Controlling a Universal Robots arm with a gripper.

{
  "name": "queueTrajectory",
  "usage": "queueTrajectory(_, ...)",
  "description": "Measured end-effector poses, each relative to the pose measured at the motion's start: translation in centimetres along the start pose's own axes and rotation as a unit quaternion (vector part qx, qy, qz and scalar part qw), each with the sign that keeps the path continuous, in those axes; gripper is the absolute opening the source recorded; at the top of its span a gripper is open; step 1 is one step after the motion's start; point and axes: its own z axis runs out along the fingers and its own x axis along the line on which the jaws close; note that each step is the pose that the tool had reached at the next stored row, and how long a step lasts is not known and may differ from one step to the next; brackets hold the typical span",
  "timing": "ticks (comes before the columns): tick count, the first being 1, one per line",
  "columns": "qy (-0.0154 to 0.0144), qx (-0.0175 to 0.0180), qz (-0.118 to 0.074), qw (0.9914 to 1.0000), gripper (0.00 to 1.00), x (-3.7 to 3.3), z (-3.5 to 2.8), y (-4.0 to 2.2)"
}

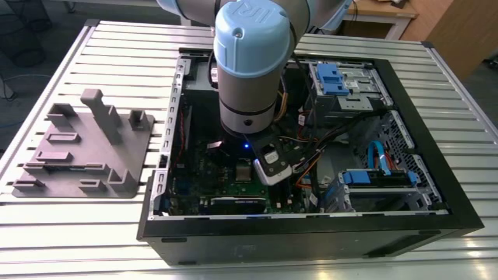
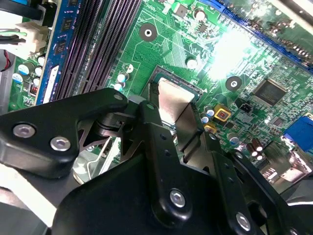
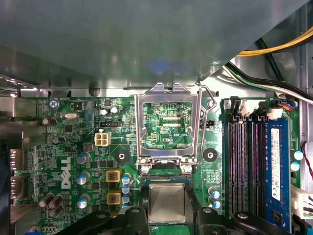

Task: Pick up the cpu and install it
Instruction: 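Place the cpu into insertion slot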

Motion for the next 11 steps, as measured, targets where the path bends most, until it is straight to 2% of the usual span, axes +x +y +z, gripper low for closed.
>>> queueTrajectory(2, -0.0001, -0.0001, 0.000, 1.00000, 0.40, -0.01, 0.02, 0.00)
queueTrajectory(3, 0.0000, 0.0000, 0.000, 1.00000, 0.46, -0.01, 0.02, 0.00)
queueTrajectory(7, 0.0001, 0.0001, 0.000, 1.00000, 0.46, 0.00, -0.02, 0.00)
queueTrajectory(11, 0.0001, 0.0001, 0.000, 1.00000, 0.46, -0.01, -0.32, 0.01)
